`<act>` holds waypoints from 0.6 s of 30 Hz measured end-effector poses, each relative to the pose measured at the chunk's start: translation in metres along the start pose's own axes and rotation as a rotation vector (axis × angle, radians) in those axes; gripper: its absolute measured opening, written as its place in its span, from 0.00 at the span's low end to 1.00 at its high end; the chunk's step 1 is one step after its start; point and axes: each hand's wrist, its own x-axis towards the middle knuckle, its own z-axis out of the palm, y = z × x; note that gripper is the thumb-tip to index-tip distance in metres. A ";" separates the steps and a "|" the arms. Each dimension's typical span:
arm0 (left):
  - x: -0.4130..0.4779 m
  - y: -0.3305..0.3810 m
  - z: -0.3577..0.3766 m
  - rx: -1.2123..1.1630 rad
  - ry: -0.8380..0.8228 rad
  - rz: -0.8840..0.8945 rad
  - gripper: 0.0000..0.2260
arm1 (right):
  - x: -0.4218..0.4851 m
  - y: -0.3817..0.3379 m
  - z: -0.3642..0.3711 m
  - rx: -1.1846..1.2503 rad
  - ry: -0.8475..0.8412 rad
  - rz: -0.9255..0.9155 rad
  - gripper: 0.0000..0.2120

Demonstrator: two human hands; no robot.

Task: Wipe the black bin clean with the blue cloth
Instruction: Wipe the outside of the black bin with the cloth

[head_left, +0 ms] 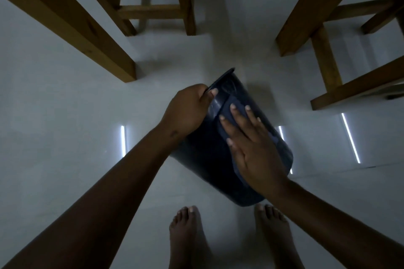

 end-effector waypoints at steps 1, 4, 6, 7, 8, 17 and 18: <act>0.000 0.001 -0.003 -0.021 -0.028 0.016 0.17 | 0.003 0.003 0.001 0.020 -0.002 0.000 0.22; -0.003 -0.002 -0.014 -0.135 -0.129 0.018 0.11 | 0.023 0.019 -0.007 0.169 0.039 0.155 0.22; -0.009 -0.006 -0.015 -0.156 -0.154 -0.007 0.12 | 0.038 0.033 -0.015 0.338 0.061 0.281 0.22; -0.011 -0.008 -0.013 -0.156 -0.141 -0.018 0.13 | 0.042 0.038 -0.017 0.400 0.076 0.326 0.22; -0.011 -0.009 -0.011 -0.150 -0.121 -0.029 0.13 | 0.041 0.039 -0.018 0.412 0.086 0.344 0.22; 0.006 0.000 -0.003 -0.092 -0.081 -0.018 0.14 | -0.008 0.002 0.004 -0.210 -0.037 -0.072 0.27; 0.007 0.001 -0.003 -0.071 -0.080 -0.014 0.14 | 0.000 0.005 -0.001 -0.136 -0.016 0.012 0.25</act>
